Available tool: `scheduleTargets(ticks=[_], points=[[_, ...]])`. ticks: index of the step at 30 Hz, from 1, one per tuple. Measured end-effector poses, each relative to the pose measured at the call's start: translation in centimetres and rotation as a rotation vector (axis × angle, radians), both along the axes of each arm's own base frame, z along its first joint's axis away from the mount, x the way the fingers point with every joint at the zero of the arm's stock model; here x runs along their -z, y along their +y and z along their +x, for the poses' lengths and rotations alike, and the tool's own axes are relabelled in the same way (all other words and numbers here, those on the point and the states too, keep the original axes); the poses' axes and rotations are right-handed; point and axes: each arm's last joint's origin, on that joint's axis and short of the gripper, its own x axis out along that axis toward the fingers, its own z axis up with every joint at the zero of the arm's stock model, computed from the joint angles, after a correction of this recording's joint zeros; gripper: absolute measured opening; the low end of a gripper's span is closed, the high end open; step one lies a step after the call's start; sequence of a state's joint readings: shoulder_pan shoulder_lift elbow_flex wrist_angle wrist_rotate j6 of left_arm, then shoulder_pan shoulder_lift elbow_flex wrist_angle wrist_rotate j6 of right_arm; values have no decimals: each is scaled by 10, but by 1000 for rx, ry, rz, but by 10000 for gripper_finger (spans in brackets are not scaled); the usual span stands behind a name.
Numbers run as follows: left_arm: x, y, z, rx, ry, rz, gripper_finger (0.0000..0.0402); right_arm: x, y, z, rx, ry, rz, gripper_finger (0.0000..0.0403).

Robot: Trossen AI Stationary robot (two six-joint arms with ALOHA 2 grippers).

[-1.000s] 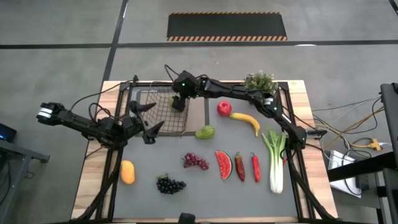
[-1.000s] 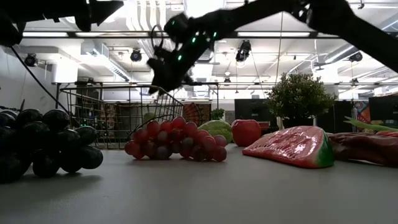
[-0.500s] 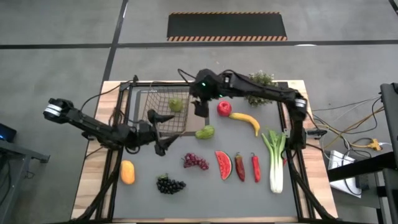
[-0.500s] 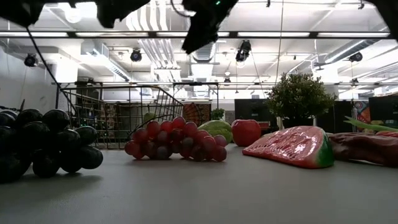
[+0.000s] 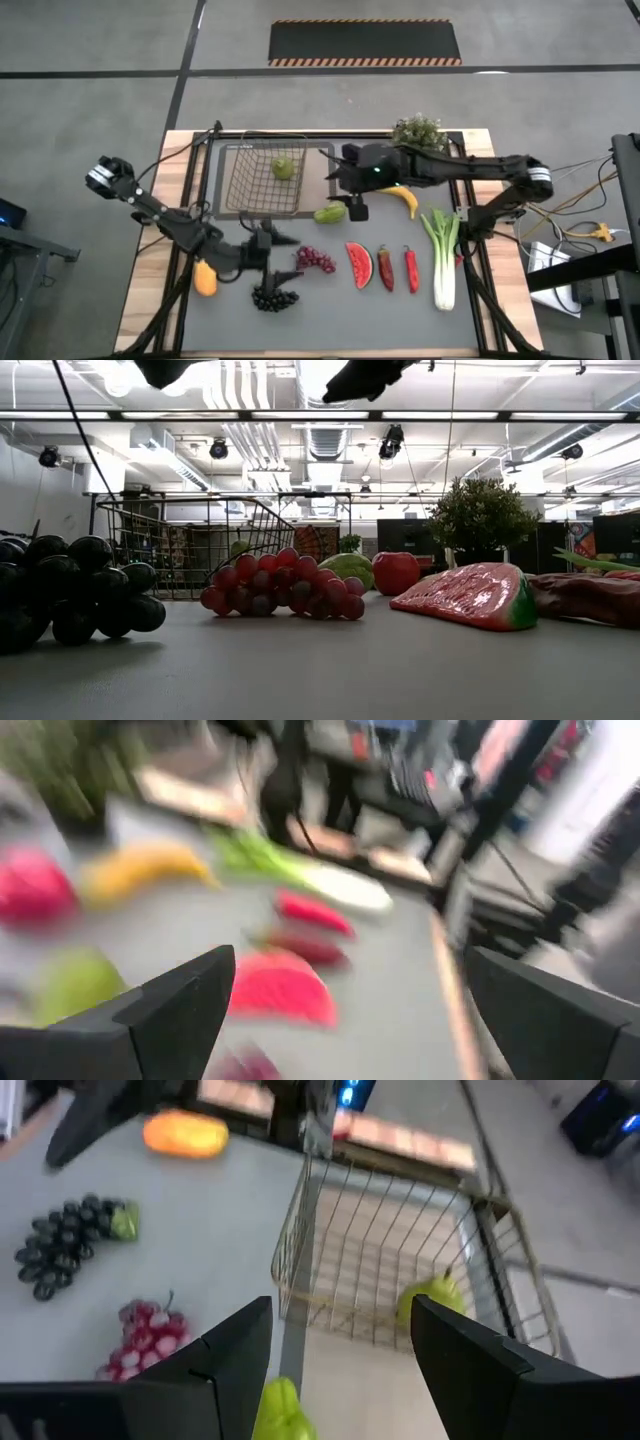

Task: Build produce basket
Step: Put the black grapes into the wire basket

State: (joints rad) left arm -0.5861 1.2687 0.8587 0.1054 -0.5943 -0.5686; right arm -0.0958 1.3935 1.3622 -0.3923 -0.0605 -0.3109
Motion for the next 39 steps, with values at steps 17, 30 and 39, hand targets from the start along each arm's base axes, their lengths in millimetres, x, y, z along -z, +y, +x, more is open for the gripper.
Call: scheduleTargets(ticks=[17, 30, 39], points=[[41, -76, 42, 175, 898, -77, 377, -20, 4, -37, 48, -70, 81, 224], [95, -78, 43, 182, 1150, 170, 377, -10, 9, -40, 37, 23, 90, 224], [100, -78, 44, 183, 1163, 185, 307, -4, 21, -53, 27, 43, 130, 224]])
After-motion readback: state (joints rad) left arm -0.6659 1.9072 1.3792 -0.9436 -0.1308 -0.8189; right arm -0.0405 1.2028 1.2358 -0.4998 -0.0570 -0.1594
